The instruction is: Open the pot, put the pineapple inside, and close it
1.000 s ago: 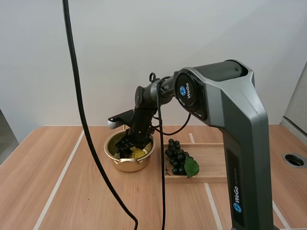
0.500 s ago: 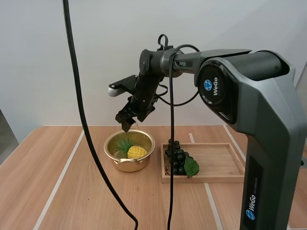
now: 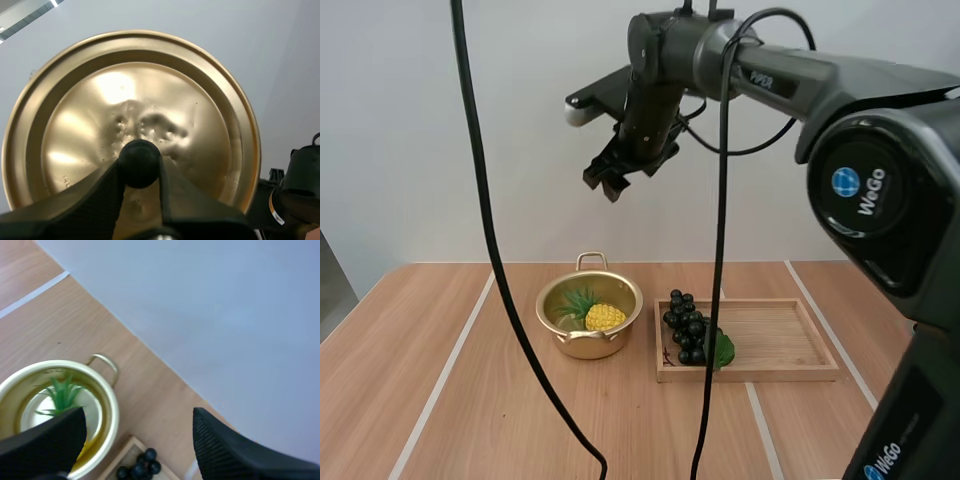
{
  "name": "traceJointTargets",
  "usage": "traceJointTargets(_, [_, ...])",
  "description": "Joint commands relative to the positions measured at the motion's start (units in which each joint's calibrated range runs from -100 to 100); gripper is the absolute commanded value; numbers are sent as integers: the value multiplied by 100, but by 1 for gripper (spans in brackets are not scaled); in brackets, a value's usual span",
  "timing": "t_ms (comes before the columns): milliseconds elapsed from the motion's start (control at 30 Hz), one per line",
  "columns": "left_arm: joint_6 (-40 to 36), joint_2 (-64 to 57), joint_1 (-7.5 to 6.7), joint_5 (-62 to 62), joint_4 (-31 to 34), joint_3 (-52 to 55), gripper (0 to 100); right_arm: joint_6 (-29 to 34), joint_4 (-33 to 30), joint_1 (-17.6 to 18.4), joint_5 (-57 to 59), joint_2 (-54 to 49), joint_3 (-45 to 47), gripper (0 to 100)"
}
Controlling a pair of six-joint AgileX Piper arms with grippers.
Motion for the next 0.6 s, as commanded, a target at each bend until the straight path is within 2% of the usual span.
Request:
traceJointTargets(0, [-56, -31, -7, -44, 30, -63, 0, 516, -805, -27, 13, -444, -133, 100])
traceJointTargets(167, [-134, -31, -7, -47, 30, -63, 0, 1027, -1522, -252, 13, -1046, -133, 100])
traceJointTargets(567, [-374, -31, -7, -47, -7, -63, 0, 1375, -1509, -1366, -515, -2157, -133, 100])
